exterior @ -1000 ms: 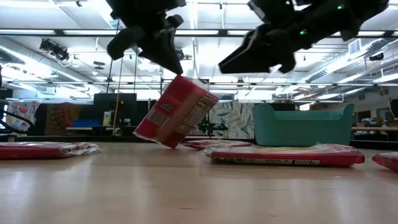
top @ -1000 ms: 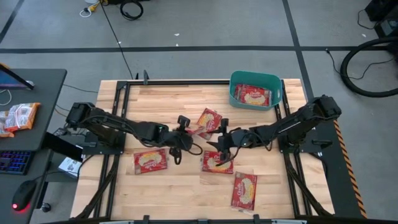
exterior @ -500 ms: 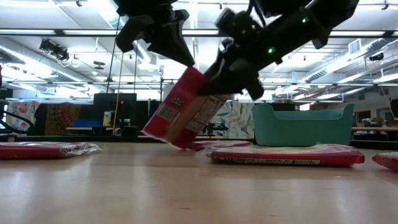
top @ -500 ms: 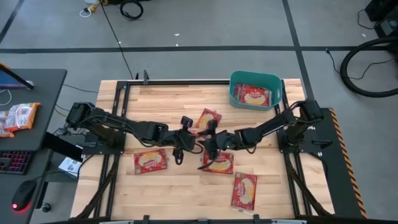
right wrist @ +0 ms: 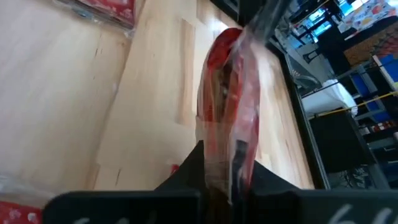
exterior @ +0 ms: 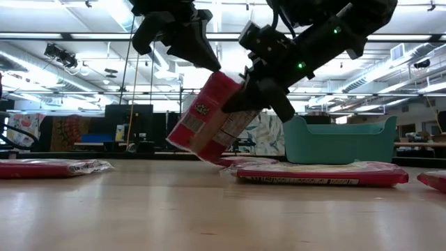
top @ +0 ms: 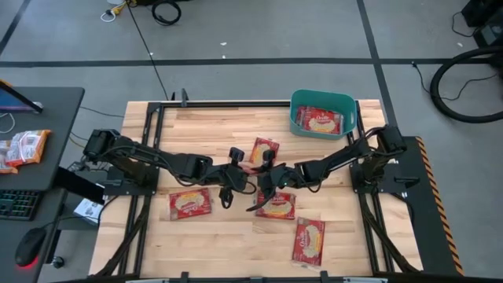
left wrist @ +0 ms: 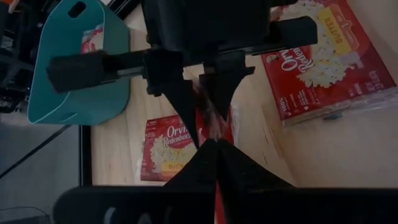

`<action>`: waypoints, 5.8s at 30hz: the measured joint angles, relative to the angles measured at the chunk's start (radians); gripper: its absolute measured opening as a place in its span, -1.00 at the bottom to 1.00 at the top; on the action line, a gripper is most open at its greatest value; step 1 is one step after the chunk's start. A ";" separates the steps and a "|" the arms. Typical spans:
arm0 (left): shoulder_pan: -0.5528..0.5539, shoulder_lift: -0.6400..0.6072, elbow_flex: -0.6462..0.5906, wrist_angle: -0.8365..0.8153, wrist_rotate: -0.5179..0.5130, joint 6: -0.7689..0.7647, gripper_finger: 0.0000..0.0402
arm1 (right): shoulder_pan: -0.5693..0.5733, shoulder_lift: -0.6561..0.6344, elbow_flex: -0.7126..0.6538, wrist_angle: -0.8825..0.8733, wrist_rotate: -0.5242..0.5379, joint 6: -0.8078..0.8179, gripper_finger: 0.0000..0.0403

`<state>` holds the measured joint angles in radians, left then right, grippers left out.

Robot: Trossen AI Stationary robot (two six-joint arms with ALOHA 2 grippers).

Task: Sort popcorn bags into baskets
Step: Put the popcorn bag into the blue bin

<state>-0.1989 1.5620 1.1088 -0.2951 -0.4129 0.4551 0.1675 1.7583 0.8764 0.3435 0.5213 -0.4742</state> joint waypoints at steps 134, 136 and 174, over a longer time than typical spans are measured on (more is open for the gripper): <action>0.469 -0.217 -0.499 0.687 0.324 -0.182 -0.38 | -0.846 -0.131 0.356 -1.524 -0.096 0.796 0.01; 0.465 -0.217 -0.499 0.687 0.324 -0.181 -0.38 | -0.876 -0.131 0.335 -1.487 -0.096 0.794 0.01; 0.463 -0.217 -0.499 0.667 0.333 -0.155 -0.38 | -0.782 -0.361 0.261 -1.407 -0.200 0.741 0.01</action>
<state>0.2646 1.3453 0.6102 0.3717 -0.0798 0.2996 -0.6146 1.3976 1.1370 -1.0633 0.3214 0.2672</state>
